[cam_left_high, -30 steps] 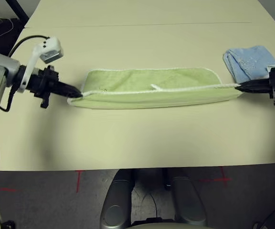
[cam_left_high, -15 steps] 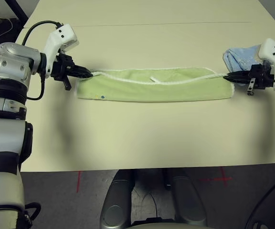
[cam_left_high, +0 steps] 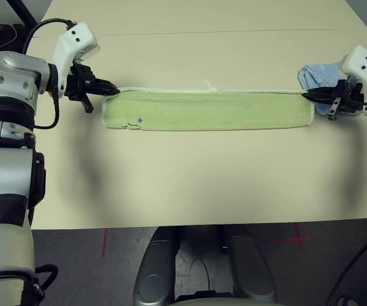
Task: Fold the towel and set it aside.
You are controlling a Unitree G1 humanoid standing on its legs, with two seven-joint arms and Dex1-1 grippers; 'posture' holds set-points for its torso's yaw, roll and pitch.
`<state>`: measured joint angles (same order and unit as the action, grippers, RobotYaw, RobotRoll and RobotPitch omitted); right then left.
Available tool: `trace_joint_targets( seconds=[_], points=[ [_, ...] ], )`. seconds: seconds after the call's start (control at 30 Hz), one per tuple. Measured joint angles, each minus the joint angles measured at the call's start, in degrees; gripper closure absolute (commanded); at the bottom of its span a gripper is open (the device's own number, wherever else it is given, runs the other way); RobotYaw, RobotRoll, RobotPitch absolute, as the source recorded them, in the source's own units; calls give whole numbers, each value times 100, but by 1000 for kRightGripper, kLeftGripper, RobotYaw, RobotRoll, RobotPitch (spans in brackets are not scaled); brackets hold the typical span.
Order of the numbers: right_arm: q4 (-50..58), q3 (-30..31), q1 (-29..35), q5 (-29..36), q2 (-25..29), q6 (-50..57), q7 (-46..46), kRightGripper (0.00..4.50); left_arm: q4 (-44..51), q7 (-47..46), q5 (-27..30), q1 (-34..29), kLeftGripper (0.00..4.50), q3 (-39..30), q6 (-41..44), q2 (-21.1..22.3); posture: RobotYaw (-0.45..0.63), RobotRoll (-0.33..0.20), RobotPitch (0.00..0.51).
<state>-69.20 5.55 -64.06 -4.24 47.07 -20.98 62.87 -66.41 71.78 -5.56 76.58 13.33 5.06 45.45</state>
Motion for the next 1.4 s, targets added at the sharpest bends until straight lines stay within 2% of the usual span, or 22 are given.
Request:
trace_joint_targets(
  seconds=[0.2, 0.5, 0.6, 0.63, 0.7, 0.87, 0.93, 1.0, 1.03, 1.1, 1.2, 1.3, 1.4],
  points=[
    [-102, 65, -207, -417, -173, -67, -626, 4500, -106, -91, -134, 25, 4444, -5, -108, -43, 69, 0, 288],
    [-237, 65, -278, -645, -320, -60, -665, 4500, -194, -94, -264, -48, 4444, -2, -157, -47, 71, 0, 289],
    [-241, 68, -281, -695, -319, -20, -479, 4500, -210, -202, -354, -97, 3775, -2, -248, -69, 72, 0, 288],
    [-243, 69, -279, -712, -311, 1, -438, 3950, -225, -282, -382, -111, 3360, -2, -280, -69, 67, 0, 287],
    [-244, 68, -279, -734, -303, 27, -430, 3422, -246, -396, -407, -139, 2648, -3, -318, -69, 64, 0, 286],
    [-243, 61, -280, -823, -258, -33, -933, 1575, -260, -726, -484, -147, 666, -60, -426, -68, 59, 0, 283],
    [-243, 30, -280, -814, -228, -62, -1021, 852, -260, -838, -510, -132, 0, -100, -491, -58, 63, 0, 281],
    [-243, -5, -281, -789, -192, -63, -1041, 104, -259, -942, -538, -87, 0, -114, -549, -32, 67, 0, 277],
    [-243, -55, -280, -748, -162, -63, -1034, 44, -259, -1055, -549, -58, 0, -157, -575, -23, 67, 0, 274],
    [-243, -291, -280, -531, -53, -48, -942, 44, -259, -1409, -557, 24, 0, -250, -659, -4, 67, 0, 270],
    [-232, -967, -281, 163, 54, 256, -438, 44, -223, -1626, -343, 188, 0, -661, -664, 46, 69, 0, 267],
    [-110, -1484, -243, 803, 50, 922, 203, 44, -31, -968, 199, 204, 0, -1140, -303, 24, 71, 0, 263],
    [206, -1777, 23, 1302, -11, 1836, 679, 44, 667, -253, 807, -243, 0, -1511, 225, -64, 68, 0, 254]
  ],
)
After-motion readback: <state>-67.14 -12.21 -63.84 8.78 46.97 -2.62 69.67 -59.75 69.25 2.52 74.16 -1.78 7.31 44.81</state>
